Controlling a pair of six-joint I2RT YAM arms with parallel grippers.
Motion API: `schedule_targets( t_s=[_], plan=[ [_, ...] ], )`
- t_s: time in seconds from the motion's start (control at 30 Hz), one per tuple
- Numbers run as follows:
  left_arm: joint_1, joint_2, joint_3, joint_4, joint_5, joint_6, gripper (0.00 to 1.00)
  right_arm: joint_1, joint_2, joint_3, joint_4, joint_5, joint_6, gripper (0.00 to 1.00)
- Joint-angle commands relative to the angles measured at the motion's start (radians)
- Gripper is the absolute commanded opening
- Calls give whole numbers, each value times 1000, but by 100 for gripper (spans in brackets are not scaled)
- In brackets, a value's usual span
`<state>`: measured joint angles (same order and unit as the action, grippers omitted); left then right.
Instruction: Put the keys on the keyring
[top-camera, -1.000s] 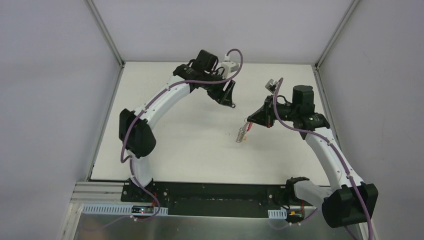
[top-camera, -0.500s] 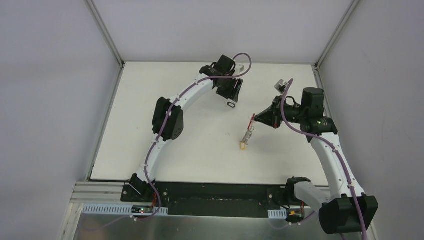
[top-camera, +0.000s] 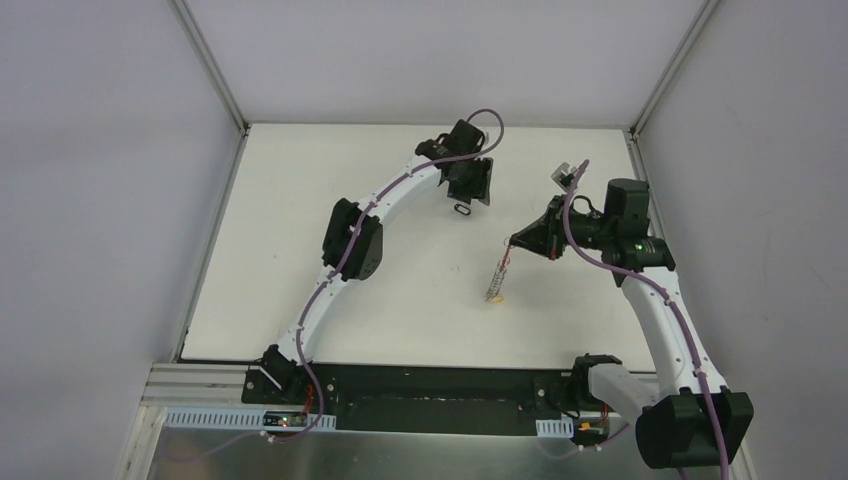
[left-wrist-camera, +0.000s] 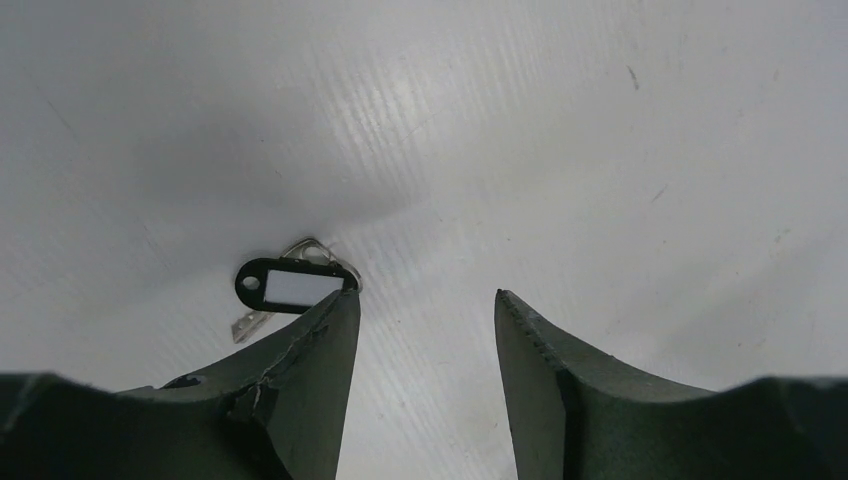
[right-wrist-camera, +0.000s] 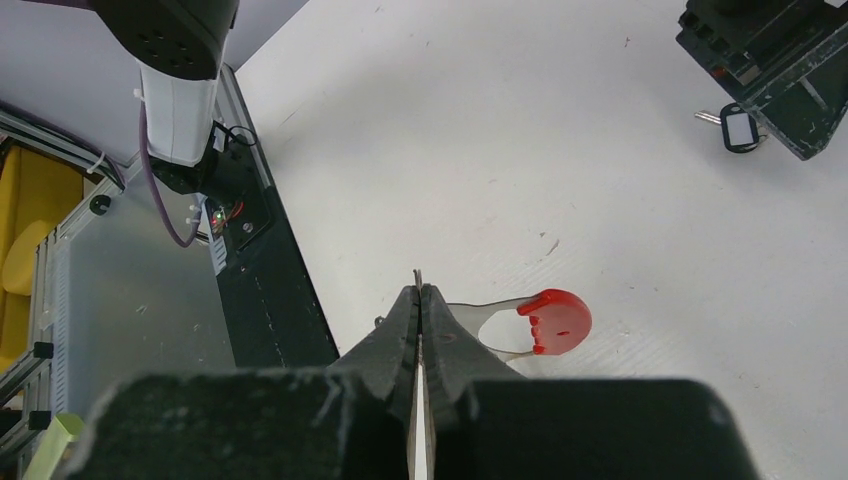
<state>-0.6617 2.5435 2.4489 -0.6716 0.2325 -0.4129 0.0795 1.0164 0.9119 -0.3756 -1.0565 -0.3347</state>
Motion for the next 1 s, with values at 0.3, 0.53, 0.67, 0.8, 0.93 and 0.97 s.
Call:
schedule_targets(
  t_s=[0.3, 0.53, 0.67, 0.8, 0.93, 0.97],
  plan=[
    [6, 37, -39, 6, 48, -176, 55, -12, -25, -7, 21, -64, -25, 0],
    [8, -92, -287, 54, 84, -156, 50, -12, -25, -7, 23, -63, -29, 0],
    [7, -216, -493, 100, 87, -108, 48, -12, -25, -10, 24, -66, -30, 0],
    [7, -362, -697, 140, 82, -48, 46, -12, -25, -11, 28, -66, -30, 0],
    [7, -488, -840, 138, 79, 33, 45, -12, -26, -17, 36, -65, -27, 0],
    [6, -514, -857, 136, 73, 57, 45, -12, -27, -18, 36, -65, -27, 0]
  ],
)
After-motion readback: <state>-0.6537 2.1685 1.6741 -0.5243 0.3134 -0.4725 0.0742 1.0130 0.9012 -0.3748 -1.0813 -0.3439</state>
